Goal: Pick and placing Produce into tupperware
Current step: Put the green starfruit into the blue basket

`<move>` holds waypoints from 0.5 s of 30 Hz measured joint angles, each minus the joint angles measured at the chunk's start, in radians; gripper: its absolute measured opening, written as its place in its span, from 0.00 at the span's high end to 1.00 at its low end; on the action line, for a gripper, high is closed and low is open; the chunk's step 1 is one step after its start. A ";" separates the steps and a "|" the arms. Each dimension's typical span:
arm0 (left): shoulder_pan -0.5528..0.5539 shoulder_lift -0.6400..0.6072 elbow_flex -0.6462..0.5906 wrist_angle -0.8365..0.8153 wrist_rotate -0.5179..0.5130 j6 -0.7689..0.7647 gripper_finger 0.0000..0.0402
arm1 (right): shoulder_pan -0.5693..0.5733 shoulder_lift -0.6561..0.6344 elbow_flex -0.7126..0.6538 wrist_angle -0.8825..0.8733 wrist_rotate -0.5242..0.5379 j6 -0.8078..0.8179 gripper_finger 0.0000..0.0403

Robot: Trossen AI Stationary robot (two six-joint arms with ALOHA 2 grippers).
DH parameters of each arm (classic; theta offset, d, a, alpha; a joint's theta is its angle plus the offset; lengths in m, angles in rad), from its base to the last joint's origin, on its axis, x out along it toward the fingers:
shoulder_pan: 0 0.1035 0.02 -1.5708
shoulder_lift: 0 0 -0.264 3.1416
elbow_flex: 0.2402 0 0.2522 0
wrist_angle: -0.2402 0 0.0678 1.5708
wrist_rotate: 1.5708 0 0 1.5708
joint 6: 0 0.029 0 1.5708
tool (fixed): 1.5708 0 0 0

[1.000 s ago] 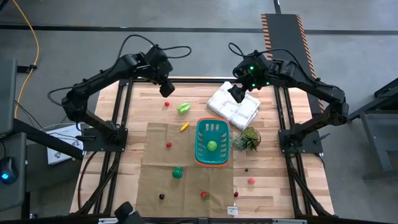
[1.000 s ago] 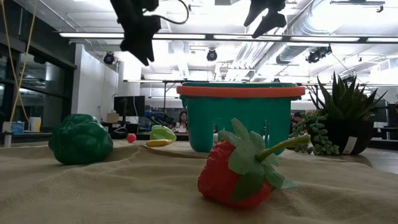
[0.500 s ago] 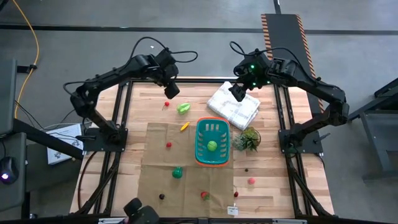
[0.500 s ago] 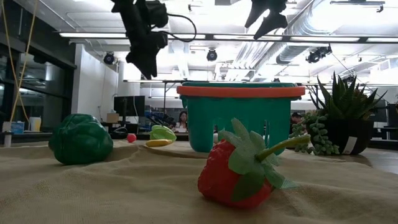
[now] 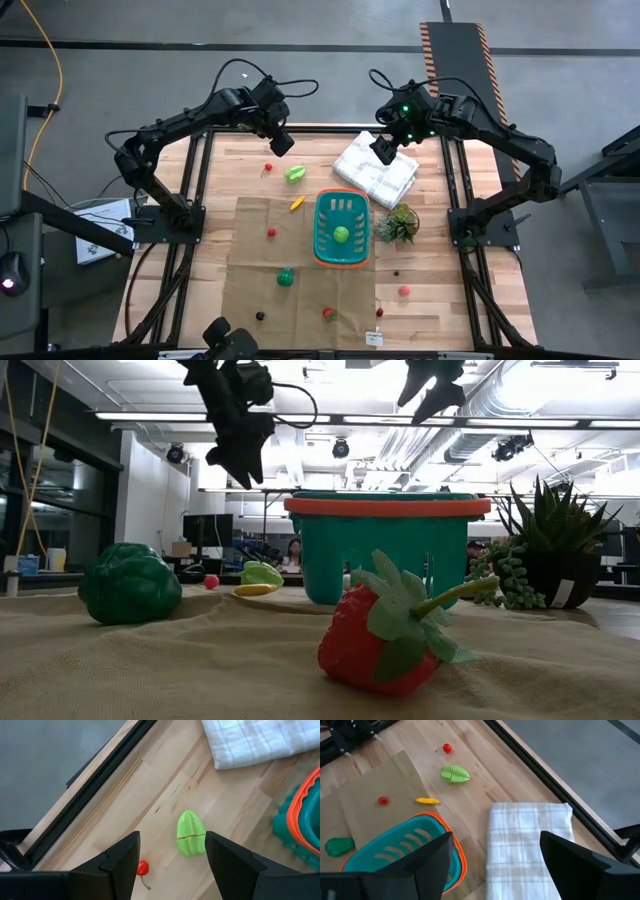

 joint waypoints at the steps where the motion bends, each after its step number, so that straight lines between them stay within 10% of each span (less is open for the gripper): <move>1: 0.000 0.003 0.000 0.003 0.000 -0.001 0.47 | 0.000 0.000 0.000 -0.001 0.000 0.000 0.28; 15: 0.000 0.113 0.000 -0.005 0.045 -0.056 0.47 | 0.000 0.000 0.000 -0.001 0.000 -0.026 0.28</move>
